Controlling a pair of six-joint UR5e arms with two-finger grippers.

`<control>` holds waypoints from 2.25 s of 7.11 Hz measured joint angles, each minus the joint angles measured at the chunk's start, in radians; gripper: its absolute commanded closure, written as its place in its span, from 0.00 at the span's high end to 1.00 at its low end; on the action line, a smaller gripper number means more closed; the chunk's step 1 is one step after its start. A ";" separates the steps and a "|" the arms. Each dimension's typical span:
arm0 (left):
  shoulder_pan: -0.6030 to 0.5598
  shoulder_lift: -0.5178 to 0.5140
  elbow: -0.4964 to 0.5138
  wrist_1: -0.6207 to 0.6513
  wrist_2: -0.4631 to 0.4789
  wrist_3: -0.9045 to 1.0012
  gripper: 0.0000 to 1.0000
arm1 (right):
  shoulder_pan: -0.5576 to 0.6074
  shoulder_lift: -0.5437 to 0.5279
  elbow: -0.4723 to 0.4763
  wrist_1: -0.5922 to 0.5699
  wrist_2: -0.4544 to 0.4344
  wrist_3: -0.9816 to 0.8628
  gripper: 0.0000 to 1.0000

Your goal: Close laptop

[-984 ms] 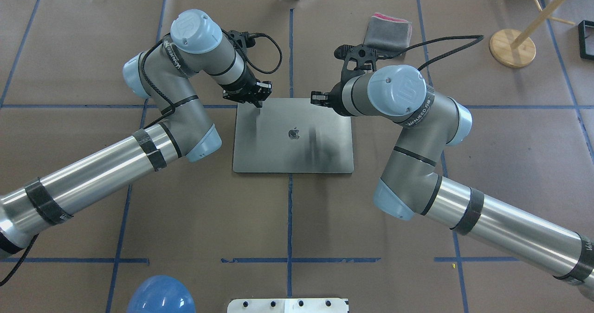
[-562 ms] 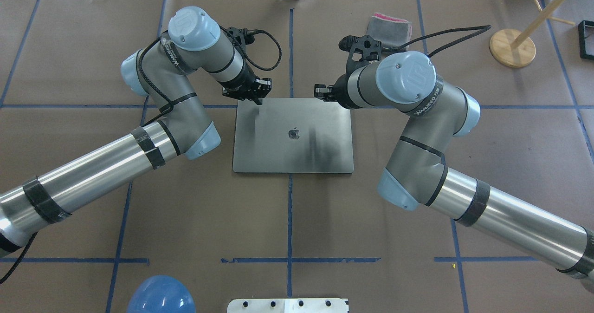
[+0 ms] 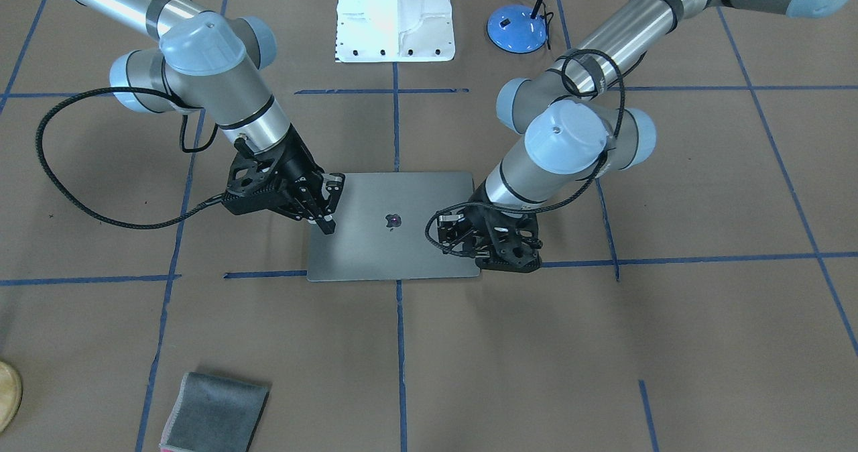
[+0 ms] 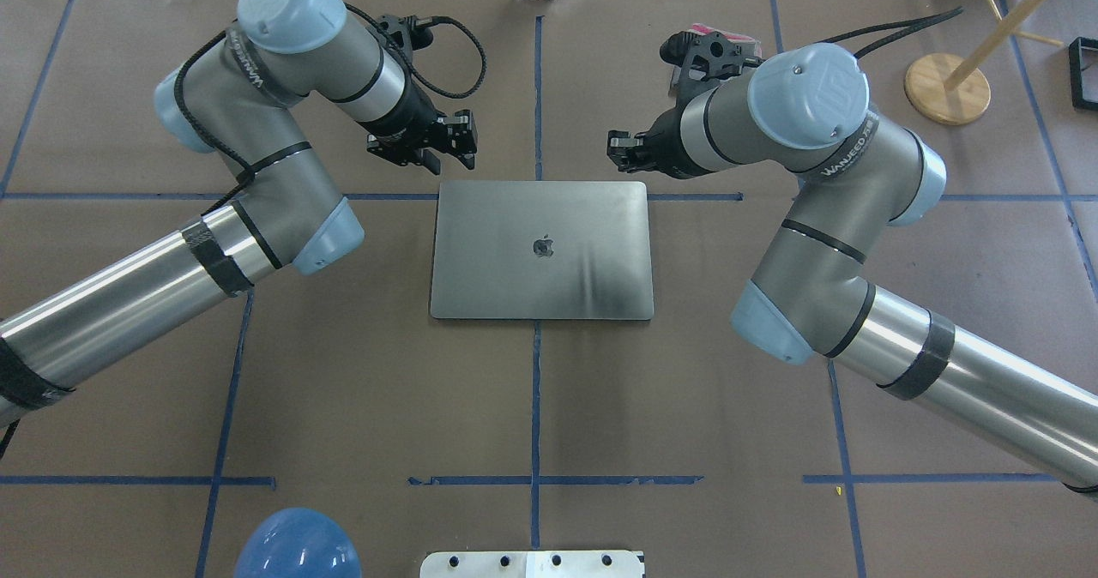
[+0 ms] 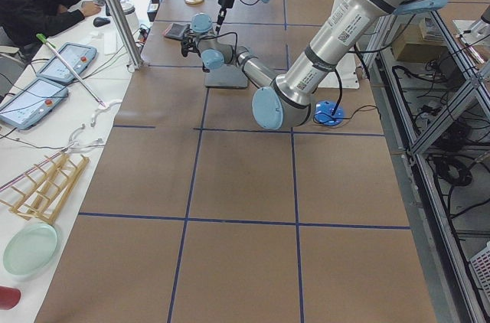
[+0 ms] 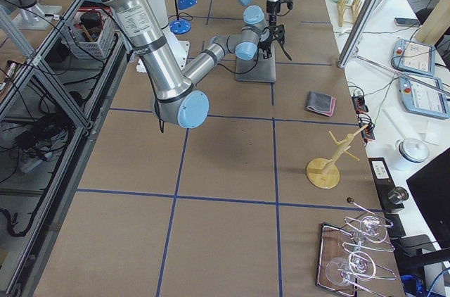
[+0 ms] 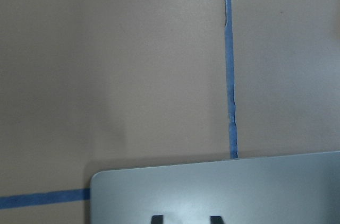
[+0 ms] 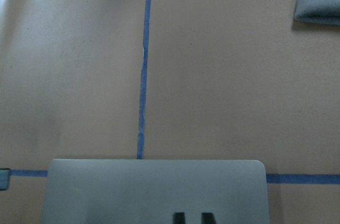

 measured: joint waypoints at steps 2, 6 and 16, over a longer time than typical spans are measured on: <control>-0.087 0.080 -0.120 0.124 -0.058 0.020 1.00 | 0.043 -0.017 0.161 -0.329 0.030 -0.137 1.00; -0.261 0.328 -0.420 0.449 -0.072 0.423 1.00 | 0.228 -0.248 0.385 -0.581 0.160 -0.494 1.00; -0.709 0.848 -0.450 0.596 -0.150 1.166 1.00 | 0.886 -0.663 0.102 -0.551 0.500 -1.423 1.00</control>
